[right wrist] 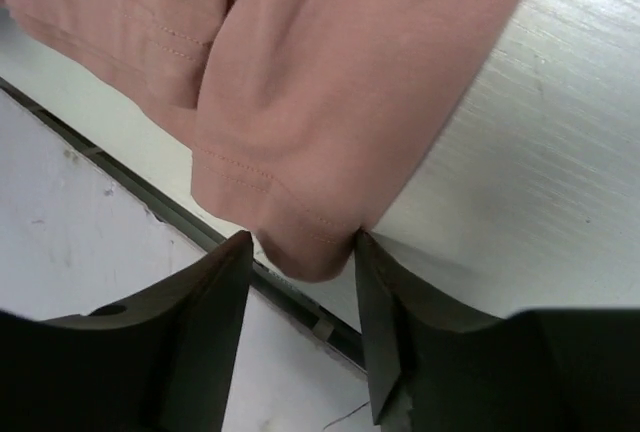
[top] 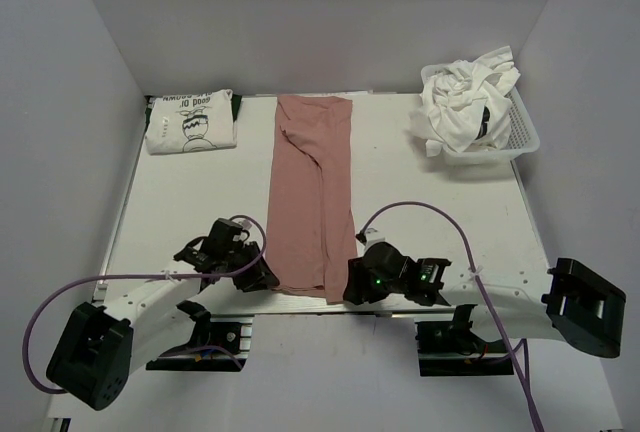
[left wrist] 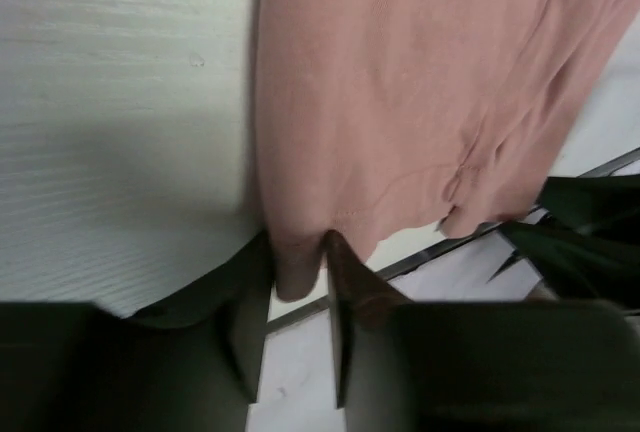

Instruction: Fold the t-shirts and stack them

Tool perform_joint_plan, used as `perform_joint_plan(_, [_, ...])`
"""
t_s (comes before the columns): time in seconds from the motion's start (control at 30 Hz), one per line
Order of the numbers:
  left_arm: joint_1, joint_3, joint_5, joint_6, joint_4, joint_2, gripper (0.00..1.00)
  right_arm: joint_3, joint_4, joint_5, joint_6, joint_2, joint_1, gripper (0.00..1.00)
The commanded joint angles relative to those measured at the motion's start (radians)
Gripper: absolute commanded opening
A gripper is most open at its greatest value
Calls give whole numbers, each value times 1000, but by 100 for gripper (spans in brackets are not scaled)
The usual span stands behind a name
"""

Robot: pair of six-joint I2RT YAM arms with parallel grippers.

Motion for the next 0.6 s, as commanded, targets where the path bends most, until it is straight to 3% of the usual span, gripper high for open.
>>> perform_joint_plan(0.0, [-26, -16, -38, 19, -27, 32, 35, 6, 11, -27, 9, 27, -5, 49])
perform_joint_plan(0.03, [-26, -7, -49, 19, -27, 32, 31, 4, 12, -27, 0, 28, -5, 43])
perform_joint_plan(0.1, [-26, 3, -49, 19, -37, 32, 10, 9, 33, -24, -6, 41, -8, 28])
perform_joint_plan(0.13, [-26, 13, -49, 19, -37, 32, 2, 15, 32, -21, -6, 48, -6, 11])
perform_joint_plan(0.17, [-35, 25, -49, 28, -23, 20, 0, 21, 30, -1, -6, 47, -9, 1])
perform_joint_plan(0.57, [-35, 228, -55, 79, 46, 58, 0, 200, 76, 242, -48, 56, -51, 0])
